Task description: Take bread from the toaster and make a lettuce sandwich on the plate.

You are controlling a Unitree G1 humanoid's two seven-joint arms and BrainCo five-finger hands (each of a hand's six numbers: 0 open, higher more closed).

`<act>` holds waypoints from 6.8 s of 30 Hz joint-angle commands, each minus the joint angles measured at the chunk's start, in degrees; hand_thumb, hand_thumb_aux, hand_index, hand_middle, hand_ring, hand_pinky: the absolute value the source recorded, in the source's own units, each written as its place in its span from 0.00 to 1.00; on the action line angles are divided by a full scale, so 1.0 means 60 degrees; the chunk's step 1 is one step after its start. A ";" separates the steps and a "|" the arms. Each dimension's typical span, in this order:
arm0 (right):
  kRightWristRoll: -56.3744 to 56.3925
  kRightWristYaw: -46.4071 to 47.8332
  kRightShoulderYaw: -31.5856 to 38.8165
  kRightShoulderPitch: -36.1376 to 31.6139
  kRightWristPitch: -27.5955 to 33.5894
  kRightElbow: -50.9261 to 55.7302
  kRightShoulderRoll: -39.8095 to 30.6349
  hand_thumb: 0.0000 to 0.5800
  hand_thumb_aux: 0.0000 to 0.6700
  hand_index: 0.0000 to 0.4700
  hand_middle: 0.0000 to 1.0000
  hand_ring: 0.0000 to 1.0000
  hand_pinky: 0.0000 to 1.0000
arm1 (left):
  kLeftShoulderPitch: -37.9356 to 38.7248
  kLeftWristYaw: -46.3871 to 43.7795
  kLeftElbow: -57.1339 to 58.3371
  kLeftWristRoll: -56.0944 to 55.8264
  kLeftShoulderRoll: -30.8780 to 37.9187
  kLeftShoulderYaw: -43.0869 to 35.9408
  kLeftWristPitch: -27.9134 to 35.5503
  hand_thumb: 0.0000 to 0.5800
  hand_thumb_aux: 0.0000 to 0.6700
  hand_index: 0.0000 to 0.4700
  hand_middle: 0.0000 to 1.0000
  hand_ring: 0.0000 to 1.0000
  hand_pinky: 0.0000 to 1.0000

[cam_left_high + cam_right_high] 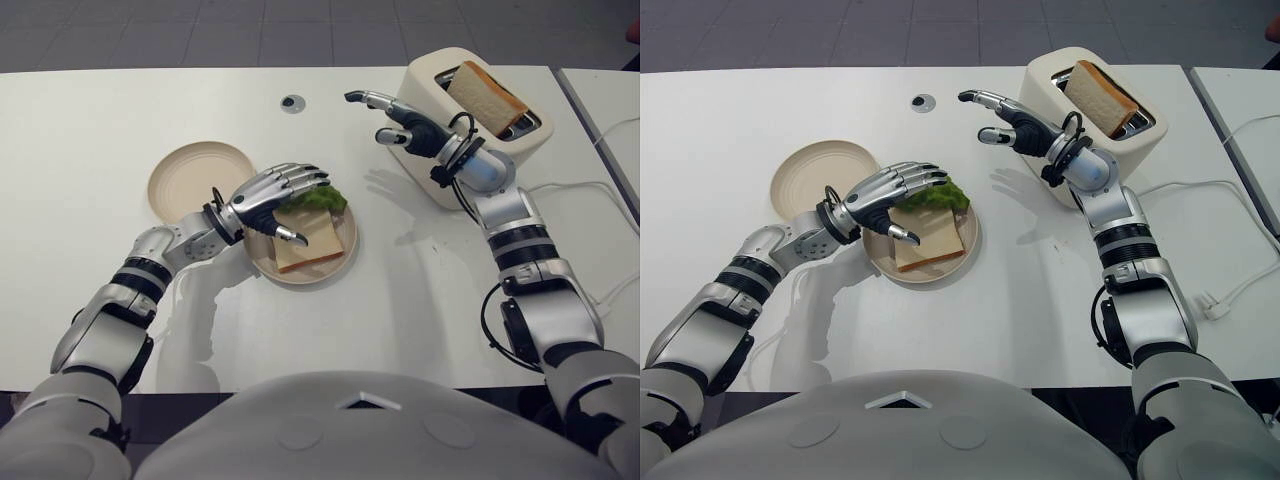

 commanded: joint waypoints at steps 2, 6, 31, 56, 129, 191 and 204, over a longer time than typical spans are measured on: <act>-0.0010 0.0140 0.0032 0.0052 -0.0040 -0.0053 -0.0025 0.00 0.00 0.00 0.00 0.00 0.00 | 0.0363 -0.0180 -0.1004 0.0518 0.0473 0.0260 0.0646 0.00 0.00 0.00 0.08 0.08 0.08; -0.0018 0.0168 0.0057 0.0063 -0.0075 -0.0076 0.0004 0.00 0.00 0.00 0.00 0.00 0.00 | 0.0176 0.0181 -0.0941 0.1446 0.0663 0.0275 0.1766 0.00 0.00 0.00 0.08 0.08 0.08; -0.0173 0.0082 0.0074 0.0102 -0.0176 -0.0025 0.0009 0.00 0.00 0.00 0.00 0.00 0.00 | -0.0492 0.2648 -0.0305 0.1537 0.0675 -0.0646 0.1723 1.00 1.00 1.00 0.12 0.12 0.12; -0.0171 -0.0209 -0.0245 0.0142 -0.0545 -0.0377 -0.0192 0.00 0.00 0.00 0.00 0.00 0.00 | 0.0575 0.0210 -0.1392 0.0380 0.1561 0.0512 0.1425 0.00 0.00 0.00 0.07 0.07 0.07; 0.0368 0.0360 0.1610 0.1494 0.3868 -0.1068 0.2387 1.00 1.00 1.00 0.86 0.86 0.86 | 0.1921 -0.6241 -0.1048 -0.5358 0.0699 0.0298 -0.1941 0.00 0.00 0.00 0.00 0.00 0.00; -0.0163 -0.3404 0.0078 -0.1232 -0.1457 0.4727 0.1136 0.00 0.00 0.00 0.53 0.53 0.53 | -0.0778 0.1999 0.0536 -0.0877 -0.0856 0.0977 0.0144 0.00 0.00 0.00 0.87 0.87 0.87; 0.2268 -0.2055 -0.1027 -0.0170 -0.3425 0.1616 0.2058 0.00 0.00 0.00 0.00 0.00 0.00 | -0.0147 -0.3363 0.0365 -1.0506 -0.2718 0.2248 -0.1330 0.00 0.00 0.00 0.00 0.00 0.00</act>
